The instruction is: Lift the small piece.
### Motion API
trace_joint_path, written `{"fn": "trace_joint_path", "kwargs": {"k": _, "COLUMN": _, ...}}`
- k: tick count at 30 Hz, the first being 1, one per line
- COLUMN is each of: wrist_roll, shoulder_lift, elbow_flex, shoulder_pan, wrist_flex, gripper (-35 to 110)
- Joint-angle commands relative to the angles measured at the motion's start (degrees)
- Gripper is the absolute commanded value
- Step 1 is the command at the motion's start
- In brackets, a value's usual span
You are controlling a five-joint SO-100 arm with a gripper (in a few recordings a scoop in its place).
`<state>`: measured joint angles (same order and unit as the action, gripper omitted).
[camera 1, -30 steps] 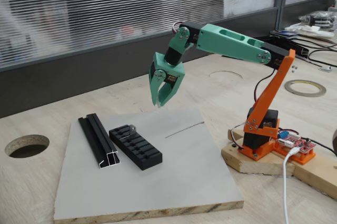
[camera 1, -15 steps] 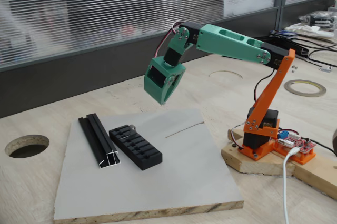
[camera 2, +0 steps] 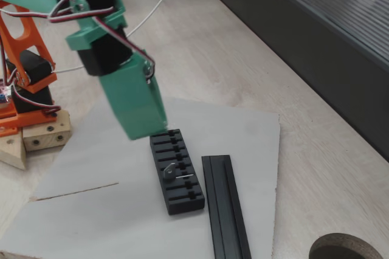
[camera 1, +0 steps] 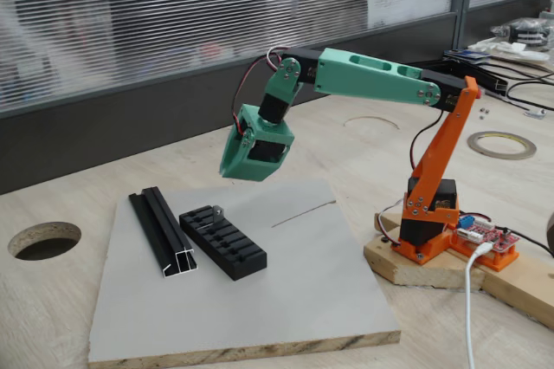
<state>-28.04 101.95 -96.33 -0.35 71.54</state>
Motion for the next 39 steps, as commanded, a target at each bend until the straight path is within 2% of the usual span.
{"fn": "trace_joint_path", "kwargs": {"k": 1, "wrist_roll": -2.81, "shoulder_lift": 0.88, "elbow_flex": 0.97, "shoulder_pan": -3.25, "wrist_flex": 0.35, "gripper": 2}}
{"fn": "trace_joint_path", "kwargs": {"k": 23, "wrist_roll": -2.2, "shoulder_lift": 0.79, "elbow_flex": 0.26, "shoulder_pan": -3.08, "wrist_flex": 0.53, "gripper": 3}}
{"fn": "trace_joint_path", "kwargs": {"k": 34, "wrist_roll": -2.72, "shoulder_lift": -2.99, "elbow_flex": 1.05, "shoulder_pan": -2.81, "wrist_flex": 0.18, "gripper": 28}}
{"fn": "trace_joint_path", "kwargs": {"k": 39, "wrist_roll": -4.31, "shoulder_lift": -6.86, "elbow_flex": 1.32, "shoulder_pan": -2.72, "wrist_flex": -3.25, "gripper": 31}}
